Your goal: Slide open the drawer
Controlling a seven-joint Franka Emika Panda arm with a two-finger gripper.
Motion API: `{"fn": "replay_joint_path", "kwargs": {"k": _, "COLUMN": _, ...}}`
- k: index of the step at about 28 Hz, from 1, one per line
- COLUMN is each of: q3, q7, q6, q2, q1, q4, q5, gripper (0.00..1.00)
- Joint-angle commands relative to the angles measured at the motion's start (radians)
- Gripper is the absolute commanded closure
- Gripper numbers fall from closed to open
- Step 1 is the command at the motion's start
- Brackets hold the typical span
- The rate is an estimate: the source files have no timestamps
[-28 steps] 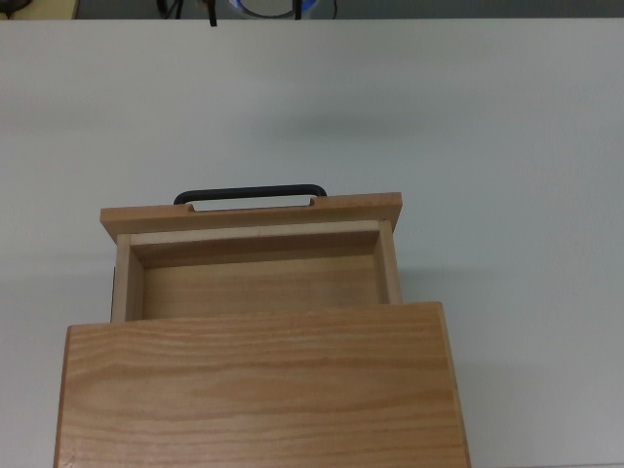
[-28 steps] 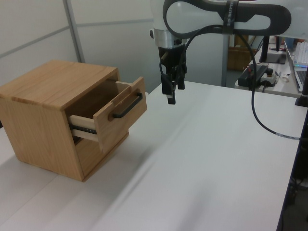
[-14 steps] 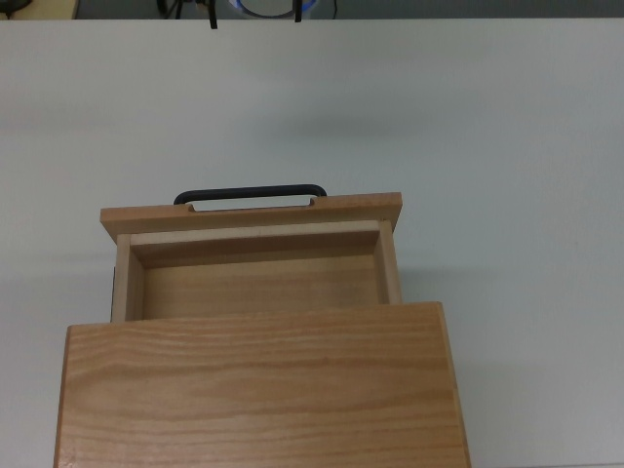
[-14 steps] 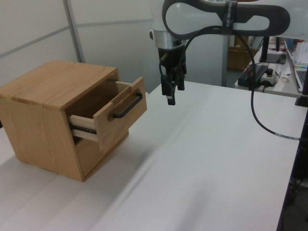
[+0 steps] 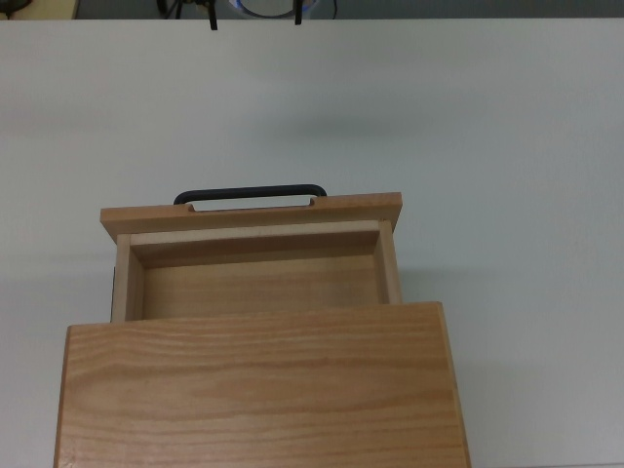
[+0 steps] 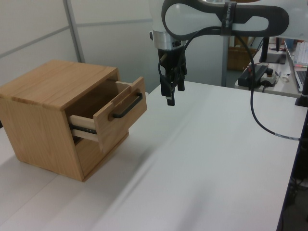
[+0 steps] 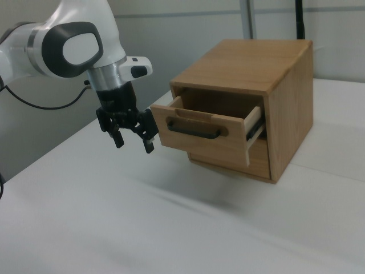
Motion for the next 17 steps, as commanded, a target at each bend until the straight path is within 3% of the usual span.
{"fn": "replay_joint_path", "kwargs": {"k": 1, "q3": -0.004, "q7": 0.028, "q6": -0.001, "q2": -0.010, "q1": 0.007, "q4": -0.013, "q5": 0.018, "gripper": 0.00}}
{"fn": "replay_joint_path", "kwargs": {"k": 17, "q3": -0.004, "q7": 0.051, "q6": 0.056, "q2": -0.009, "q1": 0.007, "q4": -0.014, "q5": 0.019, "gripper": 0.00}}
